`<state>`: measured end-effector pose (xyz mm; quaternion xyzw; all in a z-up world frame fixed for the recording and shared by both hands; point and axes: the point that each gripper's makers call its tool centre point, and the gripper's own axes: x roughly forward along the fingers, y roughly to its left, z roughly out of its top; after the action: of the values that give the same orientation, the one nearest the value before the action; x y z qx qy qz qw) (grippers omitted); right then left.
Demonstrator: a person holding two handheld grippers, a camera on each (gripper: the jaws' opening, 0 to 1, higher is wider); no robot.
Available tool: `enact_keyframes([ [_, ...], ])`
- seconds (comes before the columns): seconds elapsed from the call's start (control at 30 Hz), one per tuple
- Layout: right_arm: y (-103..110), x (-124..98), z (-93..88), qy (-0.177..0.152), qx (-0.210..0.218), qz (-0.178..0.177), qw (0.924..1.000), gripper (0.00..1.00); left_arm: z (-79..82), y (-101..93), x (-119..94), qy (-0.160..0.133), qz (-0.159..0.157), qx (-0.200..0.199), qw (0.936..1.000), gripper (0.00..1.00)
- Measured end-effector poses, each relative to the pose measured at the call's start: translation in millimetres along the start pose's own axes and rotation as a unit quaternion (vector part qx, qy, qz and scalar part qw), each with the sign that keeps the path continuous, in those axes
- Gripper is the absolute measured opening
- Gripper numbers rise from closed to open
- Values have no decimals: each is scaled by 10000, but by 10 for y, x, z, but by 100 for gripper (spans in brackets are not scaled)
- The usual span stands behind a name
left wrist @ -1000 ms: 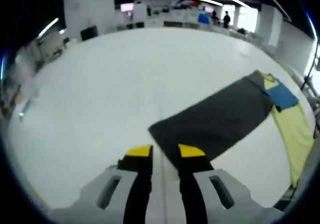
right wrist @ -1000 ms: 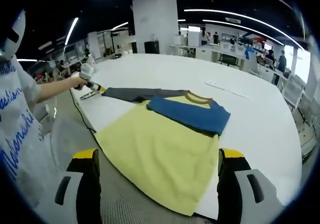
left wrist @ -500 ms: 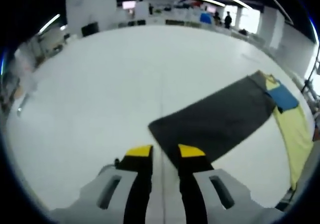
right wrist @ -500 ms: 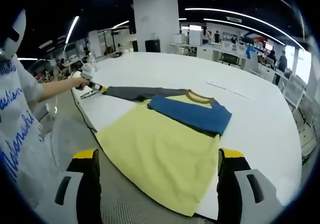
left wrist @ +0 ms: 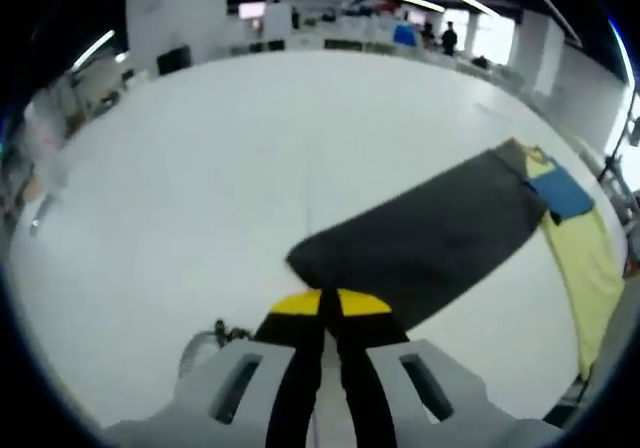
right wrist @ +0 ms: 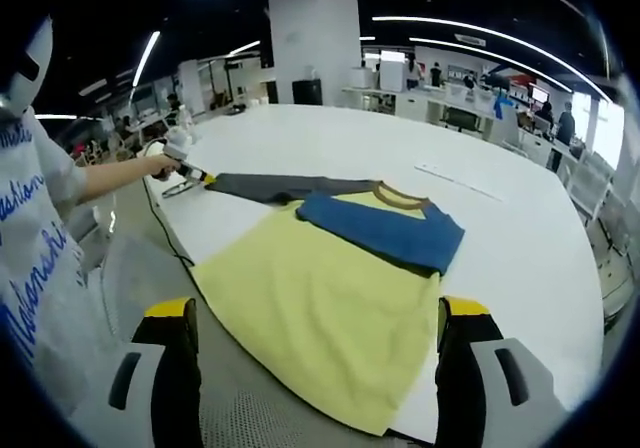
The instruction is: Fold the garment on the visible template until the final outline fits inside the template.
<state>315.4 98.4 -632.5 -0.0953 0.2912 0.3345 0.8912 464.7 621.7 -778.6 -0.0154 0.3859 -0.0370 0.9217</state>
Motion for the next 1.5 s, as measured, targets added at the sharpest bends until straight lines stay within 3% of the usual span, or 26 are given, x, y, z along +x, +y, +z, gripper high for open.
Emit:
enact_keyframes([
  [0.23,-8,-8,-20,-45,24,-12,10000,99,0,28,24,35,-15,-281,9996,0],
  [0.47,-39,-44,-44,-95,74,-66,9999,99,4,28,7,17,-34,-286,9996,0],
  [0.77,-31,-35,-61,-112,100,-49,9999,100,146,-72,-147,-123,-104,-244,9996,0],
  [0.93,-27,-25,-71,-115,92,-34,9999,100,313,-246,-238,-292,-346,-289,9986,0],
  [1.13,-35,-37,-71,-176,107,-34,9998,100,494,-544,-312,-312,-573,194,9977,0],
  [1.5,-68,-96,-138,-250,221,-104,9994,100,810,-875,-343,-355,-809,436,9951,0],
])
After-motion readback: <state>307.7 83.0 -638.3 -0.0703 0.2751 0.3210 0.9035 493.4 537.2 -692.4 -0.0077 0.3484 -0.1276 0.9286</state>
